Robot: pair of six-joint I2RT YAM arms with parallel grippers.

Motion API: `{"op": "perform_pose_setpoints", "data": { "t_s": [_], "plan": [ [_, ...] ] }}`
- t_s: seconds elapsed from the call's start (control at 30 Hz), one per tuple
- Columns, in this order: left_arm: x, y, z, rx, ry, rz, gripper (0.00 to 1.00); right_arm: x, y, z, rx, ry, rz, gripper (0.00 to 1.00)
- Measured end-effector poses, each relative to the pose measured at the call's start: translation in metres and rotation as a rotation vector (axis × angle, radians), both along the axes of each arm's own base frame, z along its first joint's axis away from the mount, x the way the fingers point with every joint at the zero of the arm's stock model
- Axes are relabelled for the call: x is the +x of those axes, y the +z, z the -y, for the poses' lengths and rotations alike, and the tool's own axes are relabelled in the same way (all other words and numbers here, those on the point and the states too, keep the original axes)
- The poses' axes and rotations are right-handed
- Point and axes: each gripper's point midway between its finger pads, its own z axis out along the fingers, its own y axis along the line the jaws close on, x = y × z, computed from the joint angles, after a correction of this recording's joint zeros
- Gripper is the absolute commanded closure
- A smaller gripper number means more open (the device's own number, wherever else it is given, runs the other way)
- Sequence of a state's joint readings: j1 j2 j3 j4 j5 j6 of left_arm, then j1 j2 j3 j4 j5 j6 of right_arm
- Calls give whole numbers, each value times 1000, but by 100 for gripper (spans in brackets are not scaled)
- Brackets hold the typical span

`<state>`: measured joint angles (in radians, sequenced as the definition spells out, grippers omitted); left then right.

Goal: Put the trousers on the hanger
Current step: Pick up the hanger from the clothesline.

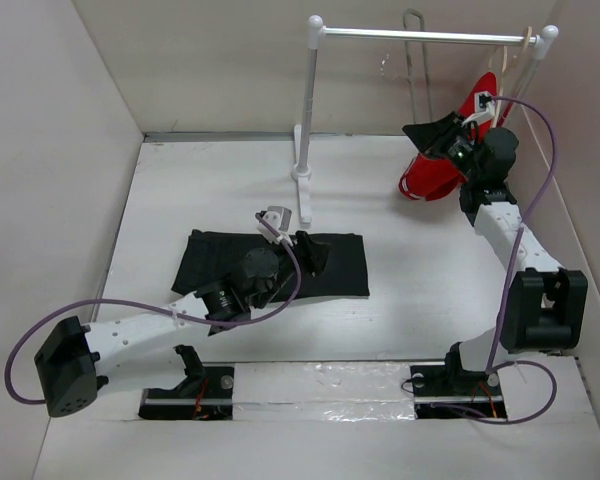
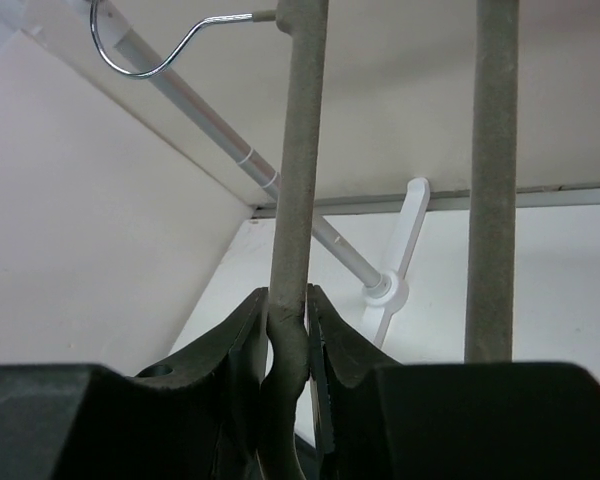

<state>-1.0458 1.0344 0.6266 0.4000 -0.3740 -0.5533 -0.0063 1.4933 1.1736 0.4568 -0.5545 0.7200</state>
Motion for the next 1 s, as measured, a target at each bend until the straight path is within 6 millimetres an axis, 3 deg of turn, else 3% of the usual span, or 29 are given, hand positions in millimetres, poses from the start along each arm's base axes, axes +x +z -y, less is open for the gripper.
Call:
{"op": "perform_pose_setpoints", "data": {
  "t_s": [0.27,0.43,0.53,0.63,0.8,0.9,1.0],
  "plan": [
    [24,43,21,-81,-5,55,46,-25,-16,0,-12,18,8,75],
    [51,73,44,-132,-16,89,44,-54,-48,-2,-35,24,-23,77],
    [64,80,64,-143,-43,98,43,-75,-79,-8,-48,37,-64,79],
    [73,73,85,-136,-77,90,42,-95,-115,-20,-56,73,-126,81],
    [86,34,111,-89,-112,42,42,-128,-163,-42,-64,143,-222,82],
    [92,6,119,-60,-118,1,44,-140,-166,-50,-67,168,-220,84],
    [95,-12,123,-45,-115,-27,48,-148,-156,-54,-67,182,-182,84]
  ]
}}
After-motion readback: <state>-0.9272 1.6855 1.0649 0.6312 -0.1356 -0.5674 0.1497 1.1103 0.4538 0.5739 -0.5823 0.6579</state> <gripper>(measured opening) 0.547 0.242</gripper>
